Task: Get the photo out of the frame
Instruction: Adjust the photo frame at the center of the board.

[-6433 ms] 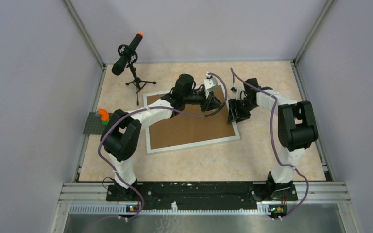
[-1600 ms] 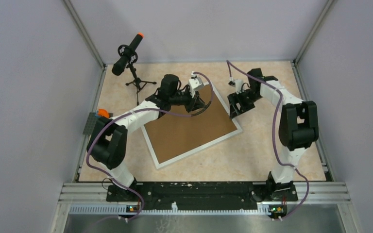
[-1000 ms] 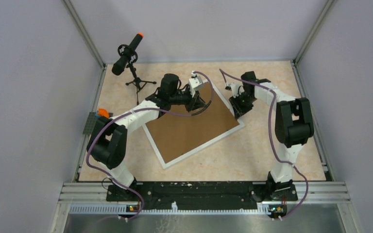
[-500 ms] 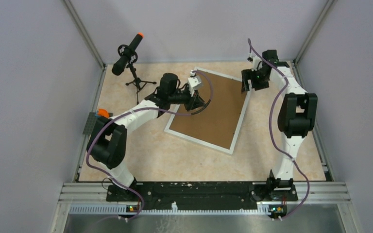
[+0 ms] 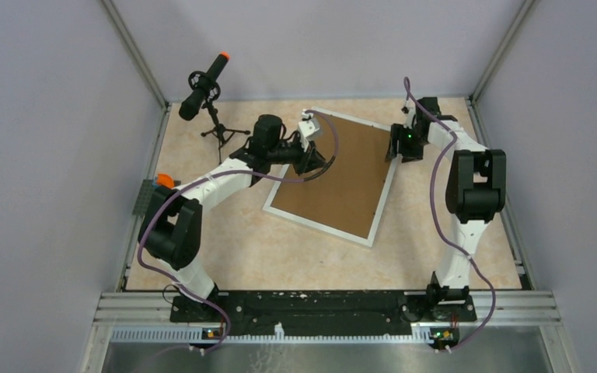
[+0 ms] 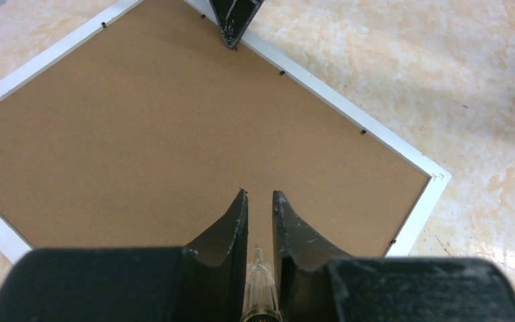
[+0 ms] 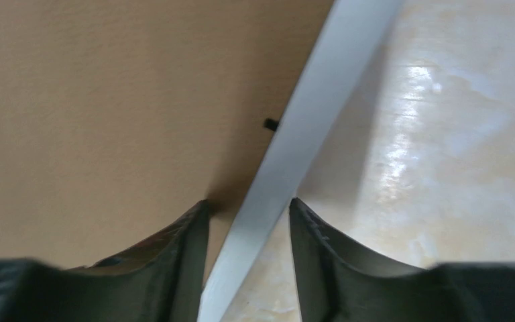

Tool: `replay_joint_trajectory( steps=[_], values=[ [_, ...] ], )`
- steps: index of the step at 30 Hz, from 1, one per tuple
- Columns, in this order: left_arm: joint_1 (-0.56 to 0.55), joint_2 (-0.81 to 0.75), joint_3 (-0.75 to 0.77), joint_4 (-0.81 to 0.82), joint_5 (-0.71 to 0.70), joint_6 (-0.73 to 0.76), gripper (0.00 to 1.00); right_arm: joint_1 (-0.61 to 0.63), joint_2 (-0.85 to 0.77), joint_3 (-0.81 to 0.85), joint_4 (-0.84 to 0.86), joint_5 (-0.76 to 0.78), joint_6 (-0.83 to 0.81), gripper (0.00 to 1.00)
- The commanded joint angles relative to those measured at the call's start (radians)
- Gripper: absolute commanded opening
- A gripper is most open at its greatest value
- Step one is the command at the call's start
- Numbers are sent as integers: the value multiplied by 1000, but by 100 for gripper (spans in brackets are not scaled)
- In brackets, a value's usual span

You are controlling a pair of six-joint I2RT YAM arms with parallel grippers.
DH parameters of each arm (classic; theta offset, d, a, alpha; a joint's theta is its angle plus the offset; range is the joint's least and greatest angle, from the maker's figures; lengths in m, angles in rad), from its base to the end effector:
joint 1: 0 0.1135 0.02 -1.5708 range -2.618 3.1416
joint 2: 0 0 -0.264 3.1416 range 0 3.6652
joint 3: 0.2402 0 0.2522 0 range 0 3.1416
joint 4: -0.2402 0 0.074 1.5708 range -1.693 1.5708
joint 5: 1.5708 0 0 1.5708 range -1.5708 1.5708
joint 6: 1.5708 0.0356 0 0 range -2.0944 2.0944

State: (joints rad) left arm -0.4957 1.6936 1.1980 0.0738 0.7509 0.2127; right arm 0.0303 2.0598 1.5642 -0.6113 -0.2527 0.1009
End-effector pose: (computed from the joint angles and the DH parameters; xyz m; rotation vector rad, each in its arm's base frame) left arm 0.3294 -0.2057 0.2708 1.1283 1.6351 -0.9268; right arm 0.4361 0.0221 0.1858 0.0142 2.6721 0.3799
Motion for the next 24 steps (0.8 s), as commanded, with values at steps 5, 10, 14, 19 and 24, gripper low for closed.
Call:
replay_joint_trajectory(
  steps=[5, 10, 14, 19, 24],
  values=[
    [11, -25, 19, 18, 9, 11, 0, 62, 41, -61, -6, -71, -81, 25],
    [9, -22, 19, 27, 6, 1, 0, 123, 18, -183, -3, -113, -144, 12],
    [9, -25, 15, 28, 8, -3, 0, 148, -8, -258, 2, -150, -154, 10],
    [9, -15, 17, 42, 13, -22, 0, 161, -52, -328, 7, -198, -62, 14],
    [9, 14, 47, 58, 20, -50, 0, 155, -136, -371, 44, -313, 41, 32]
  ],
)
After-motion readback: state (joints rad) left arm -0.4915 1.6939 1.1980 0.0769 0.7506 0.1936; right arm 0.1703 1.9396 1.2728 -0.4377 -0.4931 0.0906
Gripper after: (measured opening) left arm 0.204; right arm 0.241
